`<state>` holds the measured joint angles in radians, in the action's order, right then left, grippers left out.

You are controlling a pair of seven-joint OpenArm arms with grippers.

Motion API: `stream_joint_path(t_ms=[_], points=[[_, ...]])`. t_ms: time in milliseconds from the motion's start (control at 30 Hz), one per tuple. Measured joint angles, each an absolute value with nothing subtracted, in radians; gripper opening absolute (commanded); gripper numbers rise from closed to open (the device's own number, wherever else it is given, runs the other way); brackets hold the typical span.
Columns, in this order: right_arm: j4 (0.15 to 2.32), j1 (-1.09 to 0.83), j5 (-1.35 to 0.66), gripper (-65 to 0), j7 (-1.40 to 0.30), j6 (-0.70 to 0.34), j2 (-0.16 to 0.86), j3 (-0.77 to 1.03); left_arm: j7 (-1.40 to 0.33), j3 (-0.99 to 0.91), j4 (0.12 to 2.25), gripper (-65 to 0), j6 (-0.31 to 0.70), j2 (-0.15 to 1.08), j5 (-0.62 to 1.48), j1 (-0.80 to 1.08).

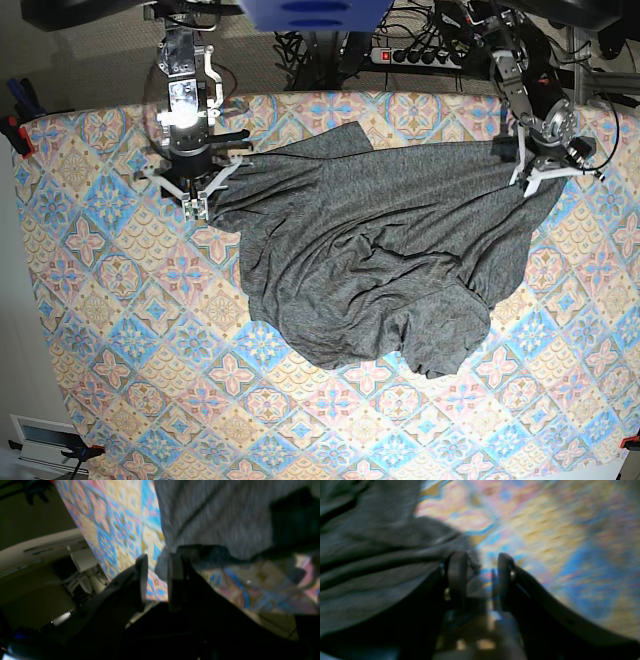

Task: Layout the t-shirt on the table in an organized manner, then fold the t-shirt properly
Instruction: 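Hold the shirt with both grippers and stretch it apart, then move the right gripper inward and grasp the shirt near the left gripper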

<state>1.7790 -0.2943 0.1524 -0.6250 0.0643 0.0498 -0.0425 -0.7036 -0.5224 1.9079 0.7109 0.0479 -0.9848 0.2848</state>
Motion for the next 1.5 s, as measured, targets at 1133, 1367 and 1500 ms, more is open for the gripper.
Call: stream_joint_path(t_ms=[1133, 1367, 1500], points=[[1.884, -0.299, 0.128, -65.0, -0.74, 0.057, 0.078, 0.152, -0.699, -0.512, 1.905, -51.1, 0.714, 0.004, -0.981, 0.275], [1.941, -0.307, 0.383, -65.0, -0.823, 0.054, 0.07, 0.018, -0.701, -0.434, 1.889, -51.1, 0.706, -0.01, -0.986, 0.271], [1.944, -0.298, 0.567, -65.0, -0.817, 0.068, 0.054, -0.102, -0.707, -0.432, 1.817, -51.1, 0.719, -0.037, -0.986, 0.255]])
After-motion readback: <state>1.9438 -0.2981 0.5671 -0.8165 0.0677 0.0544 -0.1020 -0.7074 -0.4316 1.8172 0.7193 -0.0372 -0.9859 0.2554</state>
